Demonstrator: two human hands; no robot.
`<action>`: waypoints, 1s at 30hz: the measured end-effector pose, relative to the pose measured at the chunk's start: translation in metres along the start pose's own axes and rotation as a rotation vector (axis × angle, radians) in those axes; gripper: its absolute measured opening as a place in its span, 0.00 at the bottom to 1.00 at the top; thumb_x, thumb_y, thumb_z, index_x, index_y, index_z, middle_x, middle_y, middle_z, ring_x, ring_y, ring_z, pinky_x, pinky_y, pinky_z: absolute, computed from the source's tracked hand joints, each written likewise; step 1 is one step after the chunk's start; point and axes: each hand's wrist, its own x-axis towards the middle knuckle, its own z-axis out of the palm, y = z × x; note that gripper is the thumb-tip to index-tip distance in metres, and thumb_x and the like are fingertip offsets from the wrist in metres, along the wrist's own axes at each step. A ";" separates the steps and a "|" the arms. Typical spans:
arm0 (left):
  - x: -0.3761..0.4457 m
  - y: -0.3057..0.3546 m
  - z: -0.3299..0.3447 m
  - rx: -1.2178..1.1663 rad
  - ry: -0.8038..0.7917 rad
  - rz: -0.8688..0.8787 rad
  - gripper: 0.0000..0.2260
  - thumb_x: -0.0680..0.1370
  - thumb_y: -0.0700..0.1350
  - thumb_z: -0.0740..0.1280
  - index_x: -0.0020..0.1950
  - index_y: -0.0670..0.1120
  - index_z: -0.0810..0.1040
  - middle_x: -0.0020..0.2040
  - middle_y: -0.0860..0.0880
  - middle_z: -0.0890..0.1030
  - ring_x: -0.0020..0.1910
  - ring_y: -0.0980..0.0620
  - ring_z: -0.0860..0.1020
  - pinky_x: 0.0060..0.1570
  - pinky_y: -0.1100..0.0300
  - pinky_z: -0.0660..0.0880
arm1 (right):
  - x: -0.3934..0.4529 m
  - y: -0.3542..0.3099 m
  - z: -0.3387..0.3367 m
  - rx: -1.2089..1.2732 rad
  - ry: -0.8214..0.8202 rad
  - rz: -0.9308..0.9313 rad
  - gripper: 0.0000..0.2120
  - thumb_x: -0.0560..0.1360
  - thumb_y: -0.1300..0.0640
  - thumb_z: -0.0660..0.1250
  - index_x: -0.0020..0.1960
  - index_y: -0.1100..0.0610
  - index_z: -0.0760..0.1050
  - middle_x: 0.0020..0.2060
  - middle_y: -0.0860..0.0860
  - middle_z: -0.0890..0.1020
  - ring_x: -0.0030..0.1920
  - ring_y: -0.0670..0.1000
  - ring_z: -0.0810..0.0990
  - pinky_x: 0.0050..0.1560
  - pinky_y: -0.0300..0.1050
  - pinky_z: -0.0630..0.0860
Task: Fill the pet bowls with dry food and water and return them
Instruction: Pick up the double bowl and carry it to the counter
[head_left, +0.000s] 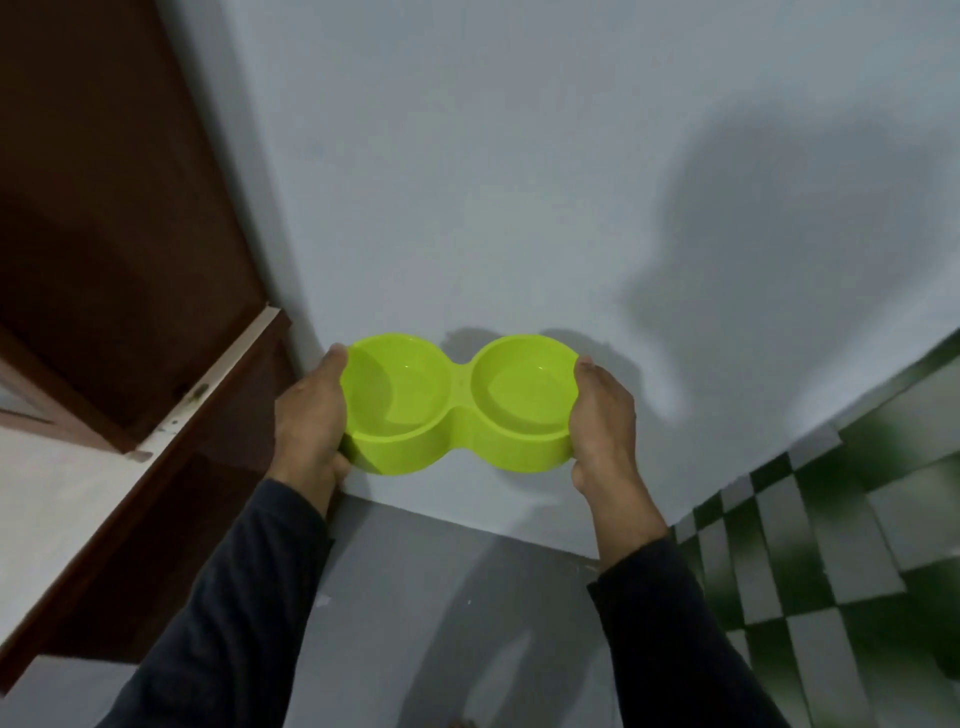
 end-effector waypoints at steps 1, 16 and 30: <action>-0.001 0.002 0.003 -0.010 -0.016 -0.005 0.25 0.75 0.58 0.74 0.61 0.39 0.82 0.54 0.48 0.85 0.53 0.50 0.84 0.59 0.47 0.81 | -0.002 -0.002 -0.004 0.010 0.019 0.001 0.09 0.83 0.47 0.60 0.51 0.47 0.77 0.49 0.46 0.79 0.53 0.51 0.76 0.53 0.43 0.69; -0.056 0.024 0.026 0.075 -0.477 -0.094 0.09 0.79 0.54 0.71 0.50 0.49 0.80 0.49 0.50 0.83 0.44 0.49 0.81 0.46 0.53 0.78 | -0.109 -0.020 -0.080 0.050 0.450 0.044 0.14 0.83 0.44 0.59 0.43 0.49 0.75 0.46 0.48 0.79 0.55 0.58 0.79 0.62 0.61 0.76; -0.185 0.017 0.038 0.230 -0.860 -0.096 0.17 0.80 0.55 0.70 0.66 0.50 0.76 0.61 0.47 0.78 0.58 0.43 0.77 0.64 0.43 0.75 | -0.255 -0.031 -0.184 0.161 0.810 0.068 0.17 0.82 0.44 0.60 0.37 0.49 0.74 0.45 0.48 0.81 0.53 0.59 0.80 0.62 0.62 0.76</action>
